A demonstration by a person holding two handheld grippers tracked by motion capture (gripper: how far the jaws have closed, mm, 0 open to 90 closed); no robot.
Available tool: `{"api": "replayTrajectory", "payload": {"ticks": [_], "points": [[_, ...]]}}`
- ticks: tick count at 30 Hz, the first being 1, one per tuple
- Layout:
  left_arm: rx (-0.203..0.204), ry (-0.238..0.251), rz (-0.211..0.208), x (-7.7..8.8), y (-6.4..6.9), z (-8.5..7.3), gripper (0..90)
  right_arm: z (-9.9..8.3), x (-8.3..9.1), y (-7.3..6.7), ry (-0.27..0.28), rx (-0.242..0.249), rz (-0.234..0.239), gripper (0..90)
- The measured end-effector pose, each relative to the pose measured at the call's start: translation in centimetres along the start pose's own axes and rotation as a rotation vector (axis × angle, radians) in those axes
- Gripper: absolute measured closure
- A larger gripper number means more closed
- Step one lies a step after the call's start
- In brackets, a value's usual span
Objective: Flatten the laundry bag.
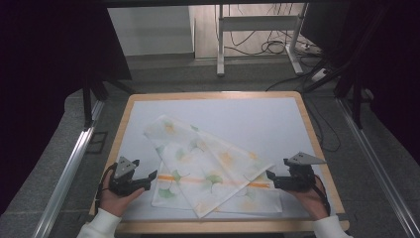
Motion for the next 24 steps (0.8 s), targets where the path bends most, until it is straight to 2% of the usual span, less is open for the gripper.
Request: {"api": "replayTrajectory", "payload": {"ticks": [2, 5, 8, 14, 24], "points": [[0.012, -0.01, -0.01, 0.1, 0.0, -0.2, 22.3, 0.1, 0.0, 0.0, 0.002, -0.001, -0.004, 17.4], [0.021, -0.029, -0.03, 0.2, 0.2, -0.5, 23.2, 0.4, 0.0, -0.2, 0.015, 0.024, -0.019, 17.5], [0.026, -0.04, -0.04, 0.2, 0.5, -0.6, 23.6, 0.7, 0.1, -0.7, 0.029, 0.033, -0.01, 17.8], [0.021, -0.032, -0.055, 0.3, 1.0, -0.3, 24.5, 0.7, 0.0, -1.4, 0.027, 0.056, 0.008, 20.0], [0.002, -0.038, -0.072, 0.4, 1.4, -0.5, 25.6, 0.8, -0.5, -2.3, 0.015, 0.055, 0.045, 23.1]]}}
Point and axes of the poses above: each handheld gripper's, and its own axes: x roughly backward along the jaws, z roughly out of its top, y roughly to its right, the point moved 9 cm from there along -x, roughly forward along the jaws, and after that the axes turned 12 degrees about z, right-handed, at the moved point
